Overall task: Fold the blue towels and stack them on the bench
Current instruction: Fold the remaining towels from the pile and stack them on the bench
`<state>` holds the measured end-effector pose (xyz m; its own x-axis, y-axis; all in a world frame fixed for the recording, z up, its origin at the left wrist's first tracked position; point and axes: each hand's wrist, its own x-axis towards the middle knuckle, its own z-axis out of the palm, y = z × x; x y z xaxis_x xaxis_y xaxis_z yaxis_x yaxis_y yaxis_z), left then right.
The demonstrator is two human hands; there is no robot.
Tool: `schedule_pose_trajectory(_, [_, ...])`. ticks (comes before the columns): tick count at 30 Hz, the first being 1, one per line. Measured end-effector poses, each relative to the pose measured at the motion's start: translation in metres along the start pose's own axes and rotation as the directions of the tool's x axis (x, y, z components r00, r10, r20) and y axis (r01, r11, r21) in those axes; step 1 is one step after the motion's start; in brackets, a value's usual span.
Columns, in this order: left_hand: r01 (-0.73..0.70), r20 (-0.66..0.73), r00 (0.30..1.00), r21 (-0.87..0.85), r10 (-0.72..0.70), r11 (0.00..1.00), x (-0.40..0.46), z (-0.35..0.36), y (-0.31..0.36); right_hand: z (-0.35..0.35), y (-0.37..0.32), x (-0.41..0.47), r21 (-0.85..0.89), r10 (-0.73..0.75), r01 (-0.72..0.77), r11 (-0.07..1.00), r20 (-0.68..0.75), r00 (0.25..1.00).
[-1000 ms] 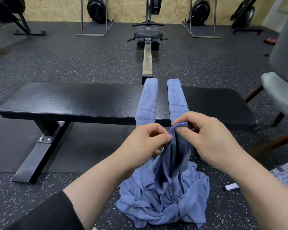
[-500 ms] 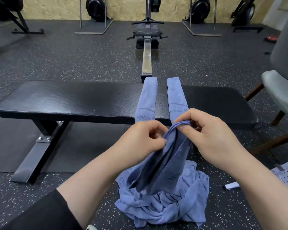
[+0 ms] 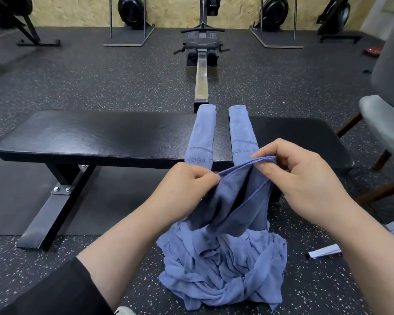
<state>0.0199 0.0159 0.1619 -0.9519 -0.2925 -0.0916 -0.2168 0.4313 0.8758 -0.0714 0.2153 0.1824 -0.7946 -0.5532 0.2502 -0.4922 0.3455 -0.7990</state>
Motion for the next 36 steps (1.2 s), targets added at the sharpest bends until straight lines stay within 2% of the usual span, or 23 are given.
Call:
schedule_pose_trajectory(3, [-0.063,-0.029,0.997,0.278,0.074,0.958,0.002,-0.002,-0.002,0.003,-0.001,-0.002,-0.026,-0.018,0.019,0.999,0.043,0.999])
schedule_pose_trajectory(5, [-0.072,-0.024,0.996,0.37,0.087,0.926,0.003,0.0,-0.003,0.005,-0.002,-0.003,-0.028,-0.029,0.031,0.999,0.051,0.998])
schedule_pose_trajectory(8, [-0.004,-0.051,0.998,0.43,0.029,0.903,0.005,-0.002,-0.012,0.002,-0.002,-0.002,-0.02,-0.045,0.045,0.999,0.004,0.999])
schedule_pose_trajectory(13, [0.166,-0.107,0.986,0.618,-0.128,0.768,0.011,-0.031,-0.039,-0.015,0.012,0.003,-0.003,-0.041,0.042,0.999,-0.144,0.989])
schedule_pose_trajectory(16, [0.218,-0.131,0.976,0.679,-0.176,0.701,0.01,-0.054,-0.048,-0.028,0.021,0.002,-0.032,-0.015,0.01,0.999,-0.187,0.982])
schedule_pose_trajectory(18, [0.247,-0.12,0.968,0.621,-0.221,0.744,0.007,-0.067,-0.046,-0.038,0.026,-0.001,-0.055,0.015,-0.026,0.998,-0.206,0.978])
schedule_pose_trajectory(21, [0.278,-0.082,0.961,0.316,-0.265,0.907,-0.001,-0.078,-0.035,-0.047,0.03,-0.005,-0.099,0.092,-0.117,0.988,-0.225,0.97])
schedule_pose_trajectory(23, [0.274,-0.085,0.961,0.125,-0.265,0.954,-0.006,-0.082,-0.027,-0.05,0.035,-0.008,-0.085,0.155,-0.179,0.98,-0.236,0.959])
schedule_pose_trajectory(25, [0.251,-0.091,0.964,0.014,-0.249,0.968,-0.012,-0.083,-0.019,-0.051,0.038,-0.01,0.011,0.224,-0.227,0.974,-0.231,0.947])
schedule_pose_trajectory(28, [0.226,-0.063,0.967,-0.216,-0.245,0.95,-0.019,-0.082,-0.007,-0.048,0.035,-0.011,0.267,0.315,-0.262,0.927,-0.18,0.932])
schedule_pose_trajectory(30, [0.212,-0.023,0.972,-0.331,-0.233,0.919,-0.022,-0.083,-0.003,-0.048,0.034,-0.013,0.312,0.321,-0.258,0.914,-0.167,0.932])
schedule_pose_trajectory(32, [0.183,0.014,0.982,-0.347,-0.19,0.92,-0.025,-0.087,-0.004,-0.048,0.035,-0.013,0.312,0.321,-0.259,0.914,-0.166,0.932])
schedule_pose_trajectory(33, [0.151,0.022,0.988,-0.28,-0.151,0.948,-0.026,-0.089,-0.007,-0.049,0.035,-0.014,0.315,0.326,-0.265,0.911,-0.161,0.932])
schedule_pose_trajectory(36, [0.051,-0.063,0.997,0.078,-0.046,0.996,-0.028,-0.09,-0.014,-0.048,0.037,-0.017,0.306,0.344,-0.29,0.907,-0.142,0.928])
